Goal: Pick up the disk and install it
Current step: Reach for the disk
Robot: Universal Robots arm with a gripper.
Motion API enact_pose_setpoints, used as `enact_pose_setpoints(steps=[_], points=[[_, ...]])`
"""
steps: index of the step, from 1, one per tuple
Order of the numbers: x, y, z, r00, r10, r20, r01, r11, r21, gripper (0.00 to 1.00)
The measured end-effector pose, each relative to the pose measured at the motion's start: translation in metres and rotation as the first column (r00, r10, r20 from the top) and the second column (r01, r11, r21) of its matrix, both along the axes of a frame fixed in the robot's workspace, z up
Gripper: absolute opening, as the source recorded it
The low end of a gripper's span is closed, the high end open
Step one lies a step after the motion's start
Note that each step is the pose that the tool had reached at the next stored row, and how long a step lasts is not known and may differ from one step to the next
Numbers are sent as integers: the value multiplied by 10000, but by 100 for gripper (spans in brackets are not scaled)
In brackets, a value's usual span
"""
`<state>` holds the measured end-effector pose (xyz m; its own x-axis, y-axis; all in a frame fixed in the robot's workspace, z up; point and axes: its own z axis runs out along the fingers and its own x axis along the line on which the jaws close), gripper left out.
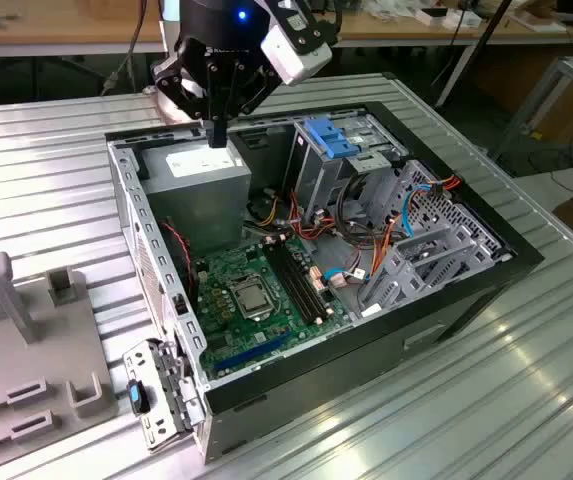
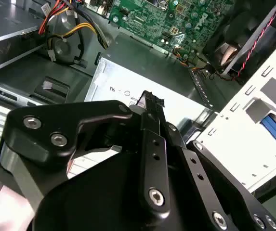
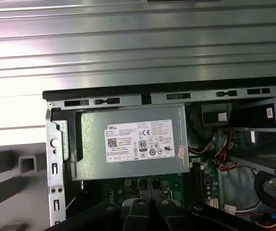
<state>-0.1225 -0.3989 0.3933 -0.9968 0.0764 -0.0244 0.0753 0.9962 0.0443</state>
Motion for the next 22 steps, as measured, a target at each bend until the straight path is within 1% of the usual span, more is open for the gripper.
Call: enact_pose_setpoints(steps=[2,4,7,10,12,14,22], points=[[-64,0,0,10000,2,0,-2,10000,0,11],[-91,1,0,10000,2,0,-2,10000,0,11],[-107,7,0,10000,8,1,-8,10000,1,11],[-151,7,0,10000,19,0,-19,10000,0,11],[-220,7,0,10000,39,0,-39,10000,0,11],[-264,7,0,10000,55,0,-55,10000,1,11],[-368,7,0,10000,85,0,-85,10000,1,11]])
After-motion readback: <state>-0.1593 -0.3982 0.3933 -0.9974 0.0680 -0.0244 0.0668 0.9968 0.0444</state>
